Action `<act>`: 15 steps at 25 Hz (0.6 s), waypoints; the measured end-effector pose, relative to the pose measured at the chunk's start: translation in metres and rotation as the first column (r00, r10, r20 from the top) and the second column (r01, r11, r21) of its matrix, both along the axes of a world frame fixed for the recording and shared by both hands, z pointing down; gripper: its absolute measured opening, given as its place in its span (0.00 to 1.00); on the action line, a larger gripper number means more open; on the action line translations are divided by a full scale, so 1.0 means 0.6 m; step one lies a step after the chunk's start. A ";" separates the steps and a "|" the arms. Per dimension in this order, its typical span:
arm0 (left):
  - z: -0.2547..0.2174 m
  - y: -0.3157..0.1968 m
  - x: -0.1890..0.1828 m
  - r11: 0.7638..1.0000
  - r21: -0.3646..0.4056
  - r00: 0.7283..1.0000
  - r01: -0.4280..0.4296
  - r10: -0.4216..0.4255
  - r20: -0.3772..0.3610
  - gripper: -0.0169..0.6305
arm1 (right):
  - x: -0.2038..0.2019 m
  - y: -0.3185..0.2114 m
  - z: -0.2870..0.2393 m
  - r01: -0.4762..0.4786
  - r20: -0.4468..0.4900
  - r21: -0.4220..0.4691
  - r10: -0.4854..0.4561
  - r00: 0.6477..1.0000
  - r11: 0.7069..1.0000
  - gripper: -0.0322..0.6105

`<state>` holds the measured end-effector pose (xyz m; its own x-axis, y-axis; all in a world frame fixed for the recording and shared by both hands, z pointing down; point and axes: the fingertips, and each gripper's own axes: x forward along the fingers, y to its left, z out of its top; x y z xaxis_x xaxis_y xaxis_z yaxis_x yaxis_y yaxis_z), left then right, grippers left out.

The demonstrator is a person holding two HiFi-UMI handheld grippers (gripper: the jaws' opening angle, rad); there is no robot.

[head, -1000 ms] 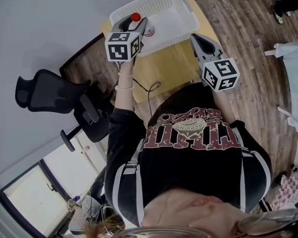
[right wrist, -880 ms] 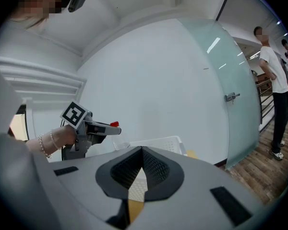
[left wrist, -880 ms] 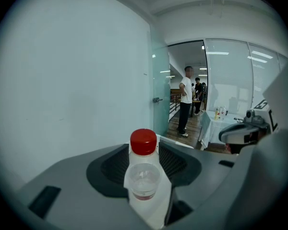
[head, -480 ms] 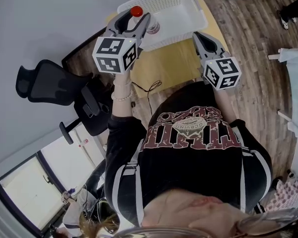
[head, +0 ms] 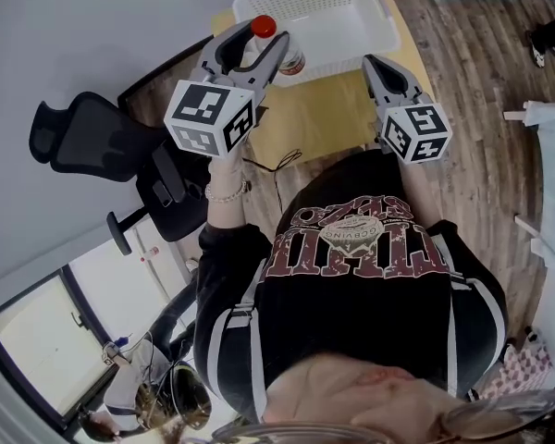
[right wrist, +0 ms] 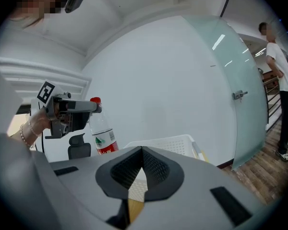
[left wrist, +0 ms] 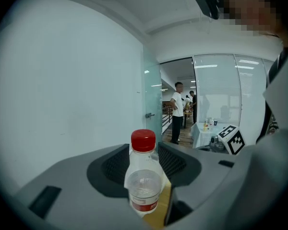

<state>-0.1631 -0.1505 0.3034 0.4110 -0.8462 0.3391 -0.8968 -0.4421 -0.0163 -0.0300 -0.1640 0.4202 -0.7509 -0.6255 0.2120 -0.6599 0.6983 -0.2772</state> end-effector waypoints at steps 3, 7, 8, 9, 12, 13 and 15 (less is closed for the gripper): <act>-0.005 0.018 0.002 1.000 0.003 1.000 -0.010 0.010 -0.006 0.39 | -0.007 0.006 -0.002 0.006 0.001 0.002 -0.006 1.000 1.000 0.08; -0.009 0.043 -0.003 1.000 0.005 1.000 -0.025 0.025 -0.016 0.39 | -0.023 0.015 -0.004 0.012 -0.001 0.004 -0.012 1.000 1.000 0.08; -0.008 0.046 -0.001 1.000 0.004 0.999 -0.028 0.028 -0.017 0.39 | -0.024 0.014 -0.004 0.014 -0.002 0.004 -0.014 1.000 1.000 0.08; -0.006 0.048 0.001 1.000 0.001 0.999 -0.030 0.030 -0.017 0.39 | -0.025 0.014 -0.004 0.016 -0.004 0.004 -0.016 1.000 1.000 0.08; 0.004 0.057 0.006 0.999 -0.009 0.999 -0.037 0.036 -0.020 0.38 | -0.029 0.017 -0.005 0.022 -0.007 0.006 -0.022 1.000 1.000 0.08; 0.008 0.060 0.008 0.999 -0.013 0.999 -0.039 0.038 -0.023 0.39 | -0.030 0.018 -0.005 0.023 -0.007 0.007 -0.023 1.000 1.000 0.08; 0.018 0.065 0.010 0.999 -0.024 0.999 -0.042 0.042 -0.032 0.38 | -0.033 0.018 -0.006 0.026 -0.008 0.008 -0.026 1.000 1.000 0.08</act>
